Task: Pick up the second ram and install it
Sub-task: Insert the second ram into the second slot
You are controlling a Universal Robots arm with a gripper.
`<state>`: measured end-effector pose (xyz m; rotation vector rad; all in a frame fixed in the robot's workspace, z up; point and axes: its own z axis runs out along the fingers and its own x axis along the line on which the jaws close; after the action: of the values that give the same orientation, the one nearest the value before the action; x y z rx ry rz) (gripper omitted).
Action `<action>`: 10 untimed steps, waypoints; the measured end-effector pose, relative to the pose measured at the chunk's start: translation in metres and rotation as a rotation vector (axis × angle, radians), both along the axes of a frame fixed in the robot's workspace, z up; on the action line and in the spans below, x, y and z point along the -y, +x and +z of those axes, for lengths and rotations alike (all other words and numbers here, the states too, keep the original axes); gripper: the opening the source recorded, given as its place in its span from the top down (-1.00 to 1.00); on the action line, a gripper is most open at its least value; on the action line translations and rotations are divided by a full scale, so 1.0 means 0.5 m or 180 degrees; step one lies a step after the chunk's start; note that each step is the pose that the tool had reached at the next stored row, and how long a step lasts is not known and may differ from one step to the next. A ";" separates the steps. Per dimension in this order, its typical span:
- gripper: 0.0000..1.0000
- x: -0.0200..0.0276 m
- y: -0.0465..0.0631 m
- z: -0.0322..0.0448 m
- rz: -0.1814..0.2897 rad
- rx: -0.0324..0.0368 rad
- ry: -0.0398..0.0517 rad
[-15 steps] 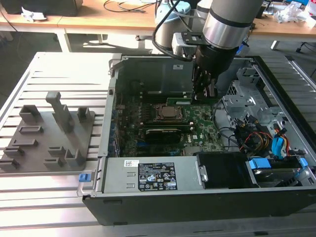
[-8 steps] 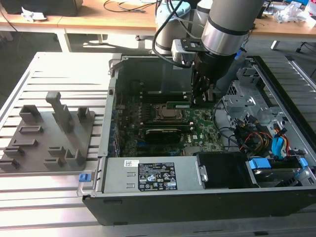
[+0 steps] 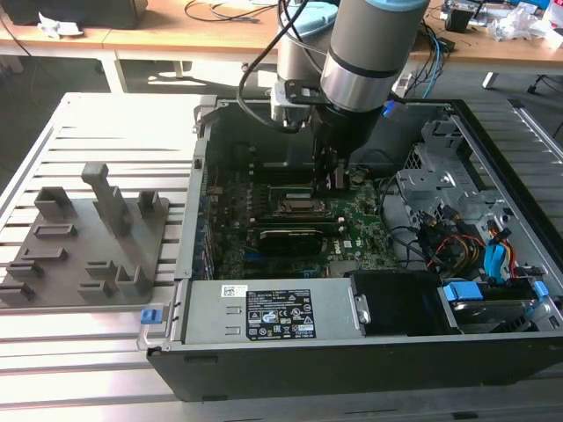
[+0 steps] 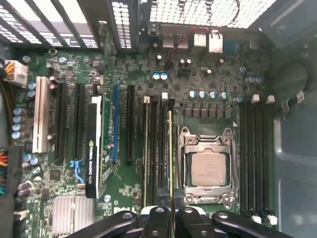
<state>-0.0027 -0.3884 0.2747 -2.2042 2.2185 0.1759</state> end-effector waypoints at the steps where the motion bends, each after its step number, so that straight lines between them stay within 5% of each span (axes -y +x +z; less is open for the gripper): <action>1: 0.73 -0.0001 -0.001 -0.003 -0.0028 0.0000 0.0000; 10: 0.73 -0.0001 -0.023 -0.043 0.0015 0.0000 0.0001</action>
<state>-0.0141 -0.3883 0.2534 -2.2096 2.2131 0.1764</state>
